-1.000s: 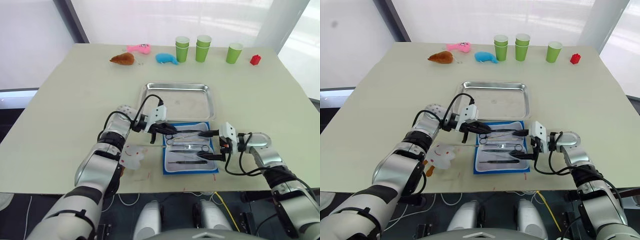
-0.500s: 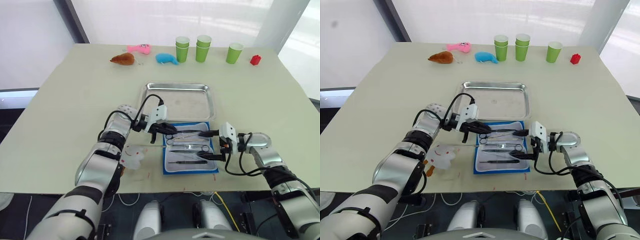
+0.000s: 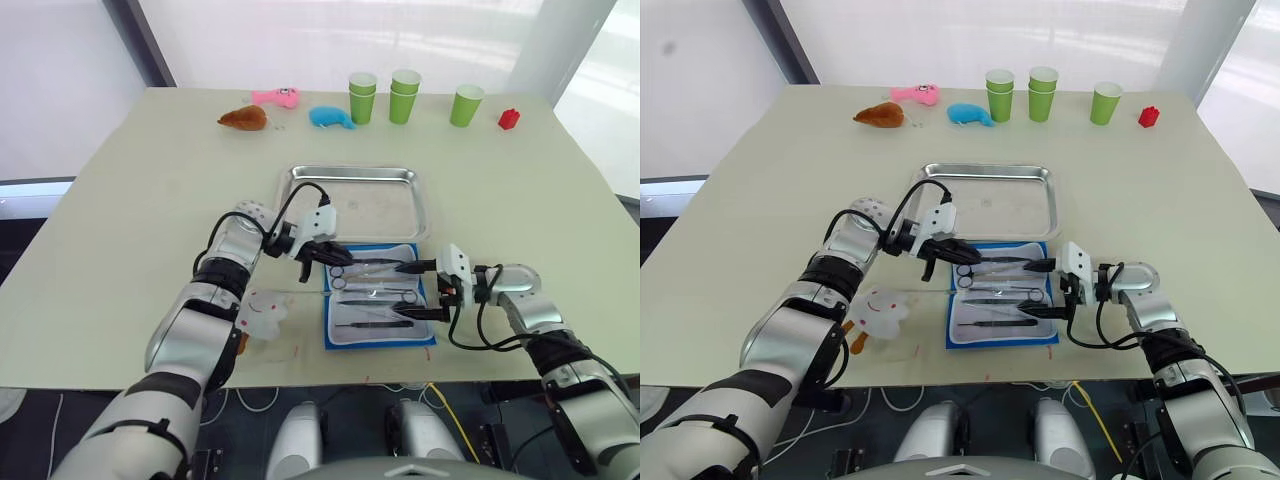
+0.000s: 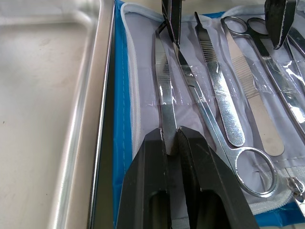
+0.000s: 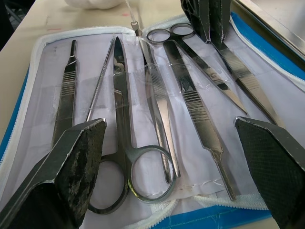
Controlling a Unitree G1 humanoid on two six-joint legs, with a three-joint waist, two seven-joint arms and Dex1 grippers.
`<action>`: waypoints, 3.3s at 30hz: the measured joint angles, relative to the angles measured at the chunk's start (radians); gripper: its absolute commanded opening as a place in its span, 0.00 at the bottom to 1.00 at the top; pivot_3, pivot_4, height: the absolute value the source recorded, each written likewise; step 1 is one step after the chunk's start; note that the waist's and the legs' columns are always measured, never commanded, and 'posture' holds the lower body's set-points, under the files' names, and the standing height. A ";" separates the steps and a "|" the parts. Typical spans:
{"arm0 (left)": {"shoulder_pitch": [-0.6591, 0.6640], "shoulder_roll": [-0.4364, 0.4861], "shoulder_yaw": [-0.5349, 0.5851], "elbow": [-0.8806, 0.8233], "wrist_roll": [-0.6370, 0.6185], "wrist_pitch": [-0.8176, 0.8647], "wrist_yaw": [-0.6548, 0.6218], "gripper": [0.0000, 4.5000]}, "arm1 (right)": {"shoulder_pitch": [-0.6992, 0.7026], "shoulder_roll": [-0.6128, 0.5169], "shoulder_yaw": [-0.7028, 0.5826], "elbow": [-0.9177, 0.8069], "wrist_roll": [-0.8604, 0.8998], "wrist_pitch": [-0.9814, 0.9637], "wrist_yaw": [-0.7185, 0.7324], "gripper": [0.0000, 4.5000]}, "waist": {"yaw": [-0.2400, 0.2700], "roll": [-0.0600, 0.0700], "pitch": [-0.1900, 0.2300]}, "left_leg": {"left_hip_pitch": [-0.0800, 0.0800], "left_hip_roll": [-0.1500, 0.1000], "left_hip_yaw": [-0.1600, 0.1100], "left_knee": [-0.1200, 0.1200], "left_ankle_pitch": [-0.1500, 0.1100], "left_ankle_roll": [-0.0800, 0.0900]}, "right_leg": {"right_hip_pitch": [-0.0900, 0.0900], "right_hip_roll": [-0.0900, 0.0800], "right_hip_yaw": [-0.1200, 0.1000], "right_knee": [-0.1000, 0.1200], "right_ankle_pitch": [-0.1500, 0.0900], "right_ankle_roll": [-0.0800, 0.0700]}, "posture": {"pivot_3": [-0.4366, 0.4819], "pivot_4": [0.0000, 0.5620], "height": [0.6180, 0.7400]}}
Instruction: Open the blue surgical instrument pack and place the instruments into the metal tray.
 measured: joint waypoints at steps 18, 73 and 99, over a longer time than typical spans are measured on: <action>0.019 0.035 -0.005 -0.097 -0.013 0.057 -0.019 0.00 | -0.004 0.009 0.008 0.000 0.000 -0.001 -0.004 1.00 | -0.009 0.000 0.001 | 0.001 0.001 0.000 -0.002 0.000 0.000 | -0.001 0.000 0.000 0.000 -0.001 -0.002 | 0.48 0.27 1.00; 0.130 0.271 0.012 -0.304 -0.099 0.168 -0.041 0.00 | -0.010 0.014 0.009 0.013 0.000 -0.003 -0.006 1.00 | -0.010 0.000 0.001 | 0.002 0.004 0.001 -0.003 0.000 0.000 | -0.001 -0.001 0.001 0.000 -0.002 -0.004 | 0.48 0.27 1.00; 0.248 0.254 0.286 -0.638 -0.386 0.502 0.174 0.00 | -0.003 0.016 0.007 0.013 0.000 -0.005 -0.012 1.00 | -0.008 -0.002 0.000 | 0.003 0.006 0.000 -0.004 0.000 0.000 | 0.000 -0.003 -0.001 0.000 -0.002 -0.004 | 0.48 0.27 1.00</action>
